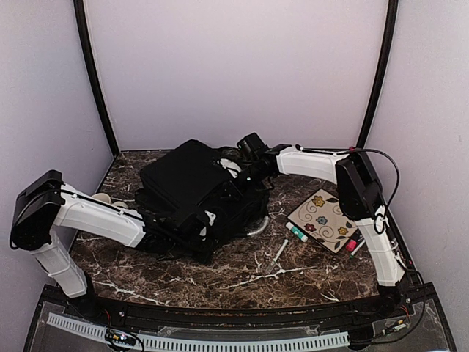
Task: Pack the student bag
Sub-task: Rotate the student bag at the center of the board, then pick up the student bag from the center of the board, then grab the largest pocket of the student bag.
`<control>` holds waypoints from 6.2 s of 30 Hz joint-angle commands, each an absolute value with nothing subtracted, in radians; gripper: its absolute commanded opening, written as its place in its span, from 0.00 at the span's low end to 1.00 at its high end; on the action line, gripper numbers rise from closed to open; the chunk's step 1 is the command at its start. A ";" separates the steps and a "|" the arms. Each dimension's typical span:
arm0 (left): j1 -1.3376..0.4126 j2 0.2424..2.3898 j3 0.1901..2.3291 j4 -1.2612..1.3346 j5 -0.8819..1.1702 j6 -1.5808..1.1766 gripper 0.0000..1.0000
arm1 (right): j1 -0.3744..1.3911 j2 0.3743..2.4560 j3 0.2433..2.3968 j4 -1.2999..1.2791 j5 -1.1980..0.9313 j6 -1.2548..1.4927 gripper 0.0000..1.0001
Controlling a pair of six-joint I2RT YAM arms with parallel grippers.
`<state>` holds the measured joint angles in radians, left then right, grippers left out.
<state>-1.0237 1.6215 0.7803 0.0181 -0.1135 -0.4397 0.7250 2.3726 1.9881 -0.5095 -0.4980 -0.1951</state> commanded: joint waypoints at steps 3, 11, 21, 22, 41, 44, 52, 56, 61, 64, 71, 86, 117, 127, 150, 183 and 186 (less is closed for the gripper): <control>-1.078 1.728 0.919 0.077 -0.047 -0.351 0.00 | 0.748 2.451 1.988 -0.548 -0.486 -0.164 0.47; -1.093 1.785 0.941 0.281 -0.057 -0.262 0.00 | 0.749 2.448 1.988 -0.555 -0.538 -0.159 0.46; -1.103 1.675 0.944 0.109 -0.049 -0.238 0.29 | 0.727 2.223 1.891 -0.588 -0.572 -0.183 0.49; -1.104 1.638 0.934 0.061 -0.066 -0.244 0.30 | 0.718 2.168 1.845 -0.578 -0.571 -0.184 0.50; -1.089 1.580 1.055 -0.278 -0.332 0.183 0.52 | 0.659 1.472 1.039 -0.397 -0.563 -0.197 0.57; -1.089 1.662 1.117 -0.276 -0.368 0.260 0.53 | 0.658 1.459 0.983 -0.384 -0.573 -0.201 0.57; -1.089 1.805 1.234 -0.262 -0.424 0.409 0.52 | 0.657 1.454 0.929 -0.326 -0.597 -0.190 0.57; -1.078 1.848 1.261 -0.261 -0.452 0.445 0.48 | 0.656 1.439 0.911 -0.308 -0.582 -0.189 0.57; -1.017 1.851 1.288 -0.264 -0.411 0.419 0.21 | 0.658 1.419 0.906 -0.291 -0.501 -0.180 0.50; -0.977 1.834 1.299 -0.235 -0.312 0.371 0.06 | 0.663 1.375 0.884 -0.233 -0.431 -0.176 0.47; -0.936 1.815 1.296 -0.063 -0.103 0.205 0.00 | 0.692 1.501 0.982 -0.249 -0.411 -0.166 0.45; -0.907 1.828 1.235 0.159 -0.004 -0.046 0.00 | 0.727 1.766 1.105 -0.139 -0.421 -0.076 0.45; -0.876 1.816 1.202 0.207 0.055 -0.123 0.00 | 0.767 1.805 1.029 0.136 -0.206 -0.116 0.13; -0.874 1.808 1.192 0.198 0.051 -0.110 0.00 | 0.764 1.797 1.033 0.075 -0.211 -0.137 0.00; -0.874 1.795 1.179 0.207 0.071 -0.116 0.00 | 0.764 1.855 1.086 0.059 -0.236 -0.153 0.01; -0.873 1.824 1.156 0.187 0.134 -0.127 0.00 | 0.679 1.760 1.018 -0.017 -0.487 -0.190 0.28; -0.873 1.834 1.158 0.208 0.151 -0.151 0.00 | 0.716 1.782 1.018 0.023 -0.394 -0.180 0.31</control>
<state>-0.8722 1.8641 1.1698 0.1692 0.0902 -0.1089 0.6685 1.7481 1.0149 -0.0681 -0.4450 -0.2005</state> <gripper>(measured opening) 0.049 0.301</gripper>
